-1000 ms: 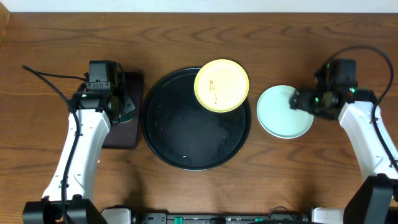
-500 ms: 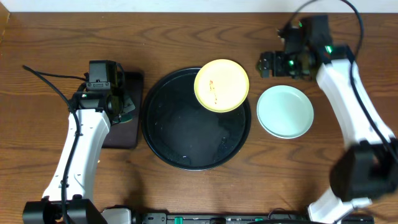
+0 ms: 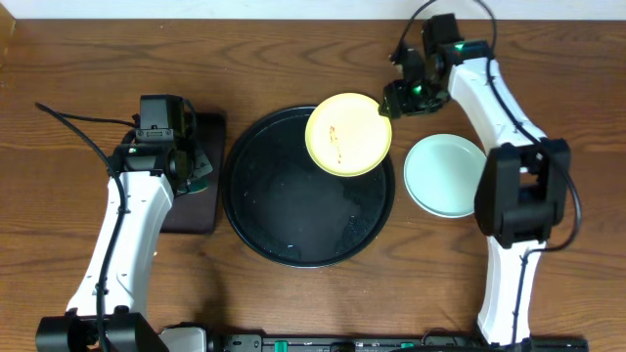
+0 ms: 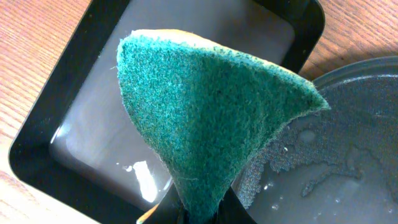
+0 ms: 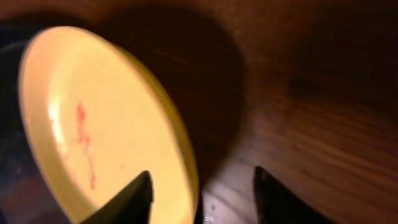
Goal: Clean dirty plates on tray and stack at the side
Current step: 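Move the right gripper to the yellow plate's rim on the tray and grasp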
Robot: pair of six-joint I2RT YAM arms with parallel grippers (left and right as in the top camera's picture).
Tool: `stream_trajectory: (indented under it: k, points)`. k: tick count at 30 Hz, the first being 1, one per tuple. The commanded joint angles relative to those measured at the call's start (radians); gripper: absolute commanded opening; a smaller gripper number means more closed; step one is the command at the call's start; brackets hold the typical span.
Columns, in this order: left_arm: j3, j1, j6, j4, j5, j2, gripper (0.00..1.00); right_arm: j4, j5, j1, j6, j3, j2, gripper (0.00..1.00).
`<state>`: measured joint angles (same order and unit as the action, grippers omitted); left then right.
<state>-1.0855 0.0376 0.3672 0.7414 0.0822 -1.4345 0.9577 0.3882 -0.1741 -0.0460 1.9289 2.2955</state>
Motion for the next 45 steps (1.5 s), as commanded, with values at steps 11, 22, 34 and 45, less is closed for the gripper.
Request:
stream_trajectory:
  k: [11,22,34,45]
  points:
    - [-0.016,0.003,0.009,0.002,0.016,-0.003,0.07,-0.013,0.03,-0.011,0.012,0.019,0.066,0.01]
    - [-0.016,0.003,0.009,0.003,0.015,-0.003,0.07,0.093,-0.018,-0.125,0.123,0.023,-0.063,0.01]
    - [-0.016,0.002,-0.005,0.013,-0.003,-0.003,0.08,0.091,-0.077,-0.299,0.278,-0.08,-0.045,0.01]
    - [-0.017,-0.051,-0.082,-0.042,-0.152,-0.002,0.07,-0.084,-0.09,-0.304,0.356,-0.261,-0.043,0.01]
